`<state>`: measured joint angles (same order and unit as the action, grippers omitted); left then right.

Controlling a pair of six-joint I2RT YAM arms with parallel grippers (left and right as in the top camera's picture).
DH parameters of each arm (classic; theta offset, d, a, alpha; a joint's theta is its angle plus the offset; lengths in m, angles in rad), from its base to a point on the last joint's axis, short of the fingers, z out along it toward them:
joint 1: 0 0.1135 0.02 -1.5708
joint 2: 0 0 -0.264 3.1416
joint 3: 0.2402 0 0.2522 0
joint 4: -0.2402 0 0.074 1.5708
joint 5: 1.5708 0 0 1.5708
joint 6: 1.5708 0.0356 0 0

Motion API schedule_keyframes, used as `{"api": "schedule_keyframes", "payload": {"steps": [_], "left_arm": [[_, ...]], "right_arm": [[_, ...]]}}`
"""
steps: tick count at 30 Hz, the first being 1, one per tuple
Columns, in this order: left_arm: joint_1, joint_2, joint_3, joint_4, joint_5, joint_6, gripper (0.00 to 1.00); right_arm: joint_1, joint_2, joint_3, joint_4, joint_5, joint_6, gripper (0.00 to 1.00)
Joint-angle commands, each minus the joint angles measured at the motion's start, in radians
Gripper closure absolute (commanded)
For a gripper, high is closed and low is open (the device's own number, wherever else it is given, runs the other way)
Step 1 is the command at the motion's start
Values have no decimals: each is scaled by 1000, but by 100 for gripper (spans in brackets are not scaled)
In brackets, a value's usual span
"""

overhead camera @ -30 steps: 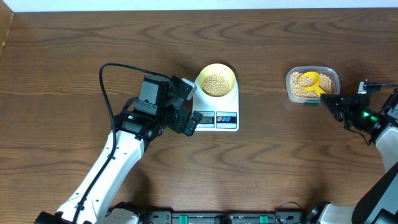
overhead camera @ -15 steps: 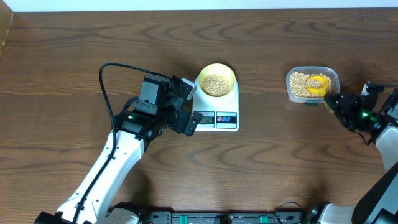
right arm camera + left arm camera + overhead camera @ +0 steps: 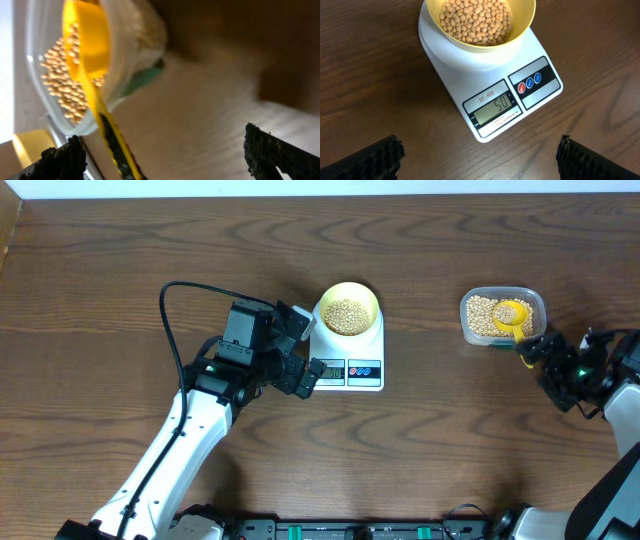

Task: Scoop item into bowl and weigh 50g on scale

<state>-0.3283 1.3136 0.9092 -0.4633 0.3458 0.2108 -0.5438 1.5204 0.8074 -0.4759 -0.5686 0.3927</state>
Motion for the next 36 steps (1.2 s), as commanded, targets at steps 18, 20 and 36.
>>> {"api": "schedule_keyframes", "payload": {"steps": [18, 20, 36], "left_arm": [[4, 7, -6, 1, 8, 5, 0], [4, 7, -6, 1, 8, 5, 0], [5, 7, -6, 1, 9, 5, 0]], "right_arm": [[1, -621, 2, -37, -37, -222, 3], [1, -692, 2, -40, -41, -296, 11], [2, -1104, 2, -430, -29, -375, 1]]}}
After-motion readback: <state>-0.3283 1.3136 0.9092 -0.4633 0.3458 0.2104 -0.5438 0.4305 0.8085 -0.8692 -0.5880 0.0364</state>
